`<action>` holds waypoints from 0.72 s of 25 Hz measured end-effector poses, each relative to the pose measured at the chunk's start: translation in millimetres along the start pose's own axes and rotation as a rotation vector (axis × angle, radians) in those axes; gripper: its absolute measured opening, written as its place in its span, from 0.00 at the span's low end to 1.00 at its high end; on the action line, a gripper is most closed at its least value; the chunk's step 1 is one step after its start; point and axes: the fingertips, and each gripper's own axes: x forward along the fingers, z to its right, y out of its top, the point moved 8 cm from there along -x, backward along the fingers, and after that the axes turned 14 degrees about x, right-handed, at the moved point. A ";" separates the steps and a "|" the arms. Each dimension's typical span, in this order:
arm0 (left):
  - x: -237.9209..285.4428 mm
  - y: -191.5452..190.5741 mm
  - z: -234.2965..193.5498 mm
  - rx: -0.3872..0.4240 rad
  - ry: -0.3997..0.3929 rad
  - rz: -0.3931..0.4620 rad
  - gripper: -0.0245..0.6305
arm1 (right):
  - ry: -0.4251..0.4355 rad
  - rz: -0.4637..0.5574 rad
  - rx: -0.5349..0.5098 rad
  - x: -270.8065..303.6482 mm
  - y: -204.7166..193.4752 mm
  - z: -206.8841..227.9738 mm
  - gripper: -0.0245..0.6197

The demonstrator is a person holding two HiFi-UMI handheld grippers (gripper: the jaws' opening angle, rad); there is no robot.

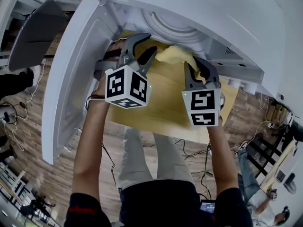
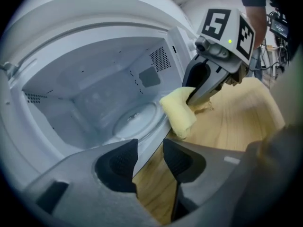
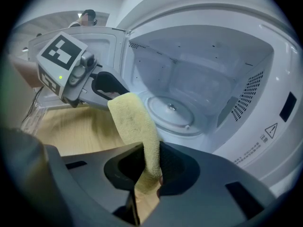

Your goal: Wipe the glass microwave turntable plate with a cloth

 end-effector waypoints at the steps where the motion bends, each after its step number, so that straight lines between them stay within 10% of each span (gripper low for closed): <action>1: 2.2 0.8 -0.3 0.018 -0.010 -0.003 0.30 | -0.001 -0.001 0.004 -0.4 -0.5 0.9 0.14; 18: 34.4 8.3 -0.9 0.200 -0.089 -0.027 0.54 | -0.010 -0.003 0.101 -0.6 -13.7 16.2 0.14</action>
